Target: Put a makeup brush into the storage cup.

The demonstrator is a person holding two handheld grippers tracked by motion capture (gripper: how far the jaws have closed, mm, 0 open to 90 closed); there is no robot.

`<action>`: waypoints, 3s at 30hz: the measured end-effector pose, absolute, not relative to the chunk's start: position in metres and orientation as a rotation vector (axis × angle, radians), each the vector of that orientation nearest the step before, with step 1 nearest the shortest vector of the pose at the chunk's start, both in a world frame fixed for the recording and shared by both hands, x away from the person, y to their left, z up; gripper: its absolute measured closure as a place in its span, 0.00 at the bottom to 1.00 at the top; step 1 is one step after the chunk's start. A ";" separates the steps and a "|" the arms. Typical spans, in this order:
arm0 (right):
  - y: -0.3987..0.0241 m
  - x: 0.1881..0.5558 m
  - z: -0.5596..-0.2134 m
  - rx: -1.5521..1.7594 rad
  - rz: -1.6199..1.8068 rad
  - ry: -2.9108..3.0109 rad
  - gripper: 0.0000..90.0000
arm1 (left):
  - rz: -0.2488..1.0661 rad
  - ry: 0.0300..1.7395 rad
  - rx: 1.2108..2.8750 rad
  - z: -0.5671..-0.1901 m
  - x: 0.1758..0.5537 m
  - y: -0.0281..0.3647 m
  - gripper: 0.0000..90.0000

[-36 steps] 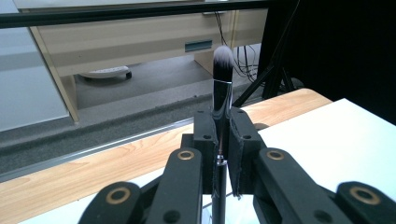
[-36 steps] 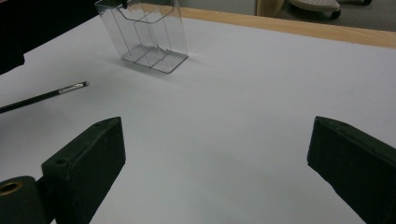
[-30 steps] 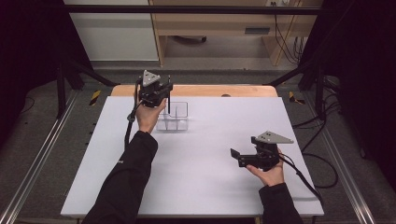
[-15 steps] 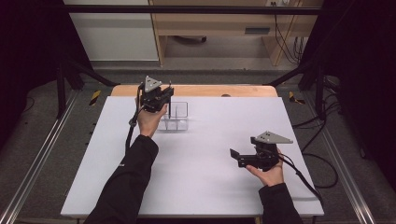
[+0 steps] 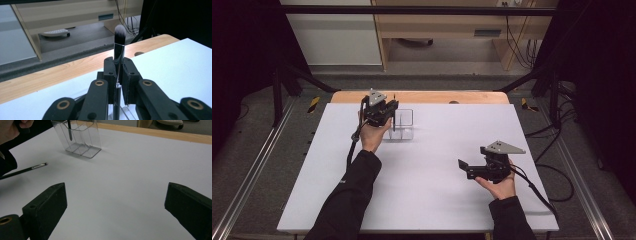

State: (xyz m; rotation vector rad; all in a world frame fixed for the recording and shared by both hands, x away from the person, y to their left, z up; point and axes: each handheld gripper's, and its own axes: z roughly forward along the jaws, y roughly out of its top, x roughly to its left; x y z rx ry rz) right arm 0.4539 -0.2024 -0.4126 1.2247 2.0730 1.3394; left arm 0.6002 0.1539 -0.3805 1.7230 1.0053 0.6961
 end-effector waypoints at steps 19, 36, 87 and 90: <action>-0.201 0.453 -0.412 1.221 1.340 2.074 0.05 | 0.666 1.039 1.808 -0.396 0.591 0.159 0.90; -0.201 0.452 -0.410 1.221 1.346 2.068 0.05 | 0.659 1.006 1.773 -0.383 0.553 0.186 0.63; -0.212 0.442 -0.402 1.218 1.392 2.020 0.04 | 0.550 0.958 1.797 -0.409 0.440 0.233 0.09; -0.212 0.442 -0.403 1.217 1.387 2.024 0.04 | 0.557 0.967 1.798 -0.410 0.437 0.237 0.09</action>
